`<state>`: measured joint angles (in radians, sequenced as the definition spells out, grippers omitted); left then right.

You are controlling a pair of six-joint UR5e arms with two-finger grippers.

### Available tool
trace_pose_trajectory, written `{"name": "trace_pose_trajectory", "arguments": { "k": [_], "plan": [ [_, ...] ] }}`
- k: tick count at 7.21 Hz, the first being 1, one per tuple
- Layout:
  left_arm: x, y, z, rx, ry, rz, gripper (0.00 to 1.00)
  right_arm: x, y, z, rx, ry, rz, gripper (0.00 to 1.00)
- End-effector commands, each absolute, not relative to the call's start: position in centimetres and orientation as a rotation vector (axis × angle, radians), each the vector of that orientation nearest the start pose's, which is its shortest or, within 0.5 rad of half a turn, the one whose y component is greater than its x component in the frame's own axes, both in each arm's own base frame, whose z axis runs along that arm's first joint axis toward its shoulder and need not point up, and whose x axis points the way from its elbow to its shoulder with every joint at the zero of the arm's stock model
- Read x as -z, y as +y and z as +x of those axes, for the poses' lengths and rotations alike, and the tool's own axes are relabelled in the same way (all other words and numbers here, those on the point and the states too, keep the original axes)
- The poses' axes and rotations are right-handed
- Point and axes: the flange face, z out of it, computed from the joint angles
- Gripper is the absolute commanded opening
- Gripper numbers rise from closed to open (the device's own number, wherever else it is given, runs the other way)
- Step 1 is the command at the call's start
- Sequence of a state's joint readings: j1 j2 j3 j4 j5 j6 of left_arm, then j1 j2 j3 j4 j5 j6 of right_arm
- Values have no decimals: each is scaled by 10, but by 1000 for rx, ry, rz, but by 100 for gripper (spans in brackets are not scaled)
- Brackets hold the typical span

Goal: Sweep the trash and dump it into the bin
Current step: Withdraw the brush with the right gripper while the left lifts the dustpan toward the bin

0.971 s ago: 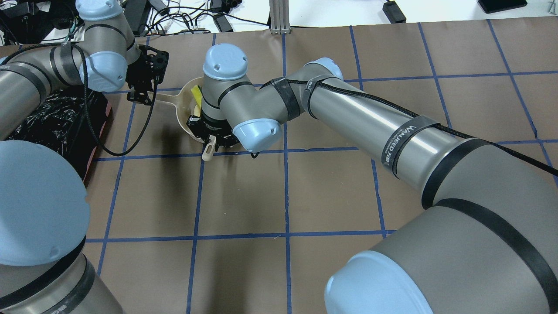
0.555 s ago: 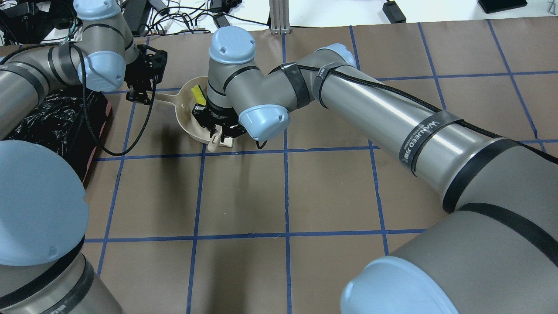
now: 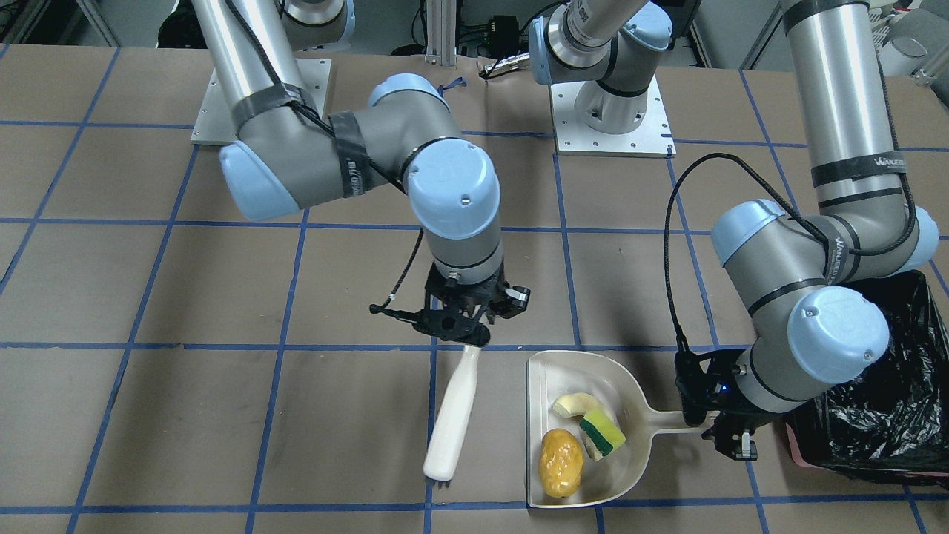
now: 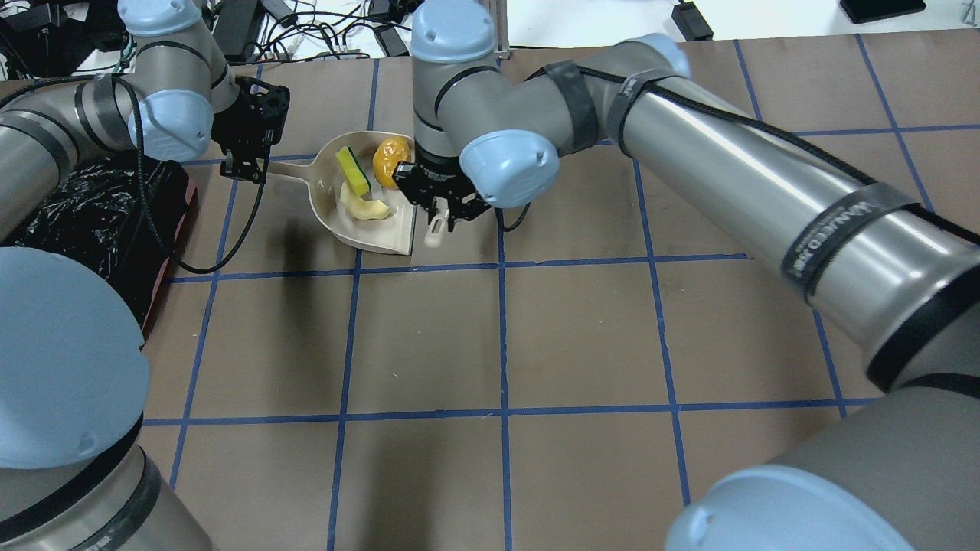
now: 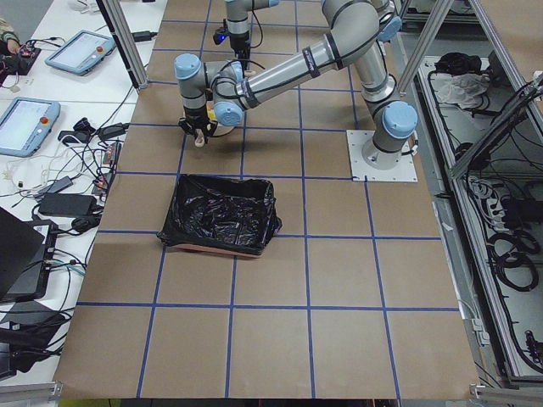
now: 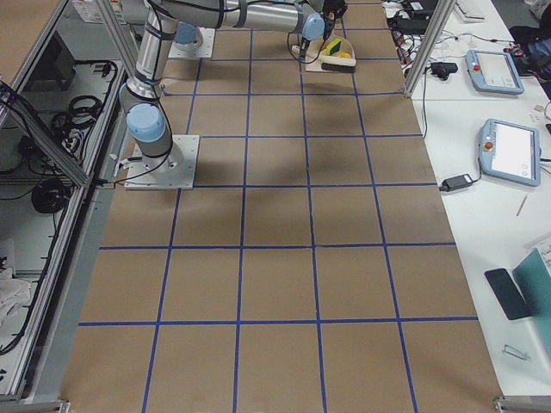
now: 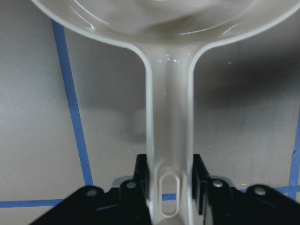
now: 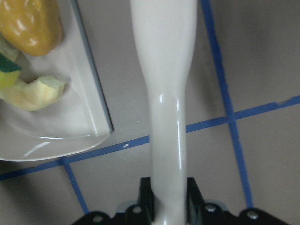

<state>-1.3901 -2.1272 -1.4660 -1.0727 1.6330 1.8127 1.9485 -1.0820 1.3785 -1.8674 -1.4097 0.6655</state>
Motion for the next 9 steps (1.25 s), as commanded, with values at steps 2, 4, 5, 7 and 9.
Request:
{"name": "trace_pose_trajectory", "arguments": {
  "k": [2,4,5,7,9],
  "plan": [
    [-271,-690,31,-63,-2237,-2262,19,-366,-588,227,-130,3124,261,0],
    [-295,-685,45,-83,-2266,-2250,19,-374,-584,142,-133,3129,179,0],
    [-312,-679,56,-89,-2285,-2238,18,-374,-574,101,-157,3145,178,0],
    [-337,-662,94,-145,-2319,-2147,17,-340,-567,-2,-244,3100,159,0],
    [-369,-642,123,-170,-2338,-2098,17,-312,-561,-45,-227,3101,63,0]
  ]
}}
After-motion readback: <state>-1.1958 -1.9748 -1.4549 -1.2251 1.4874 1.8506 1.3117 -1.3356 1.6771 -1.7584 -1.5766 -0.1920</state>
